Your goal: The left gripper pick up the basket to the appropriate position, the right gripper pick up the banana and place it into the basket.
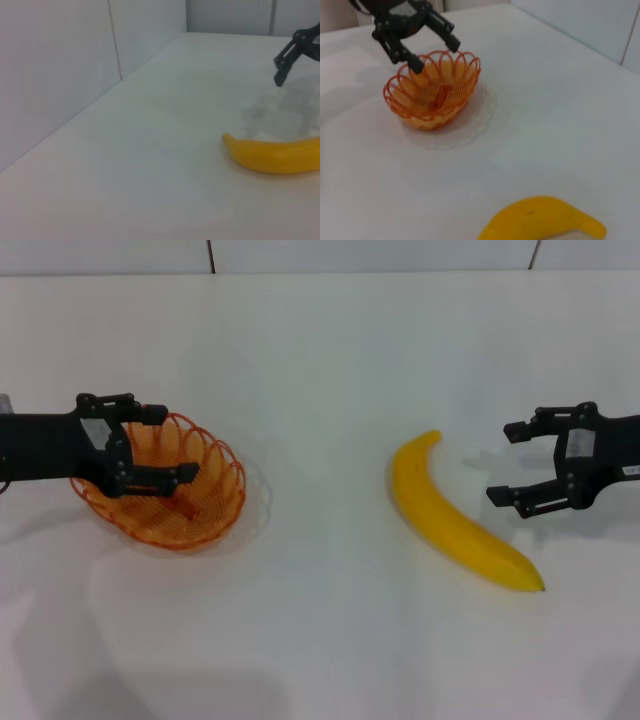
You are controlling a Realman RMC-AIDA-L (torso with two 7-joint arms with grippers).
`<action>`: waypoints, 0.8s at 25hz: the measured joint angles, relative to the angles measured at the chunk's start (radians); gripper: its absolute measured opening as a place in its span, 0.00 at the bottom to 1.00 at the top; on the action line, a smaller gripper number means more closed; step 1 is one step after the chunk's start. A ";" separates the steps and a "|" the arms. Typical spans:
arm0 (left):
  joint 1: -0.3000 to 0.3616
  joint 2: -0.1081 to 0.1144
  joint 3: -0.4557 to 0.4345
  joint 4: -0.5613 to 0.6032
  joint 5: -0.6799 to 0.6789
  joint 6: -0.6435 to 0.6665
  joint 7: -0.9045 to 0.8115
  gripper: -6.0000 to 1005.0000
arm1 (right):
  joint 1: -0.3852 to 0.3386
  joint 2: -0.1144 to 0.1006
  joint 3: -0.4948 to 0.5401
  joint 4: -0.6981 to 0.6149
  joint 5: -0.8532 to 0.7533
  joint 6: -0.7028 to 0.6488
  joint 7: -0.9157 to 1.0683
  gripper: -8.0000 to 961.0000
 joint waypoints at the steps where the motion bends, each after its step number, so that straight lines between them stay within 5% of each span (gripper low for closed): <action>1: 0.000 0.000 0.000 0.000 0.000 -0.005 0.000 0.87 | 0.002 0.002 0.000 0.000 -0.009 0.000 0.000 0.94; 20: -0.001 -0.006 0.060 -0.011 -0.048 -0.082 0.004 0.86 | 0.047 0.011 0.001 0.052 0.001 -0.054 -0.010 0.94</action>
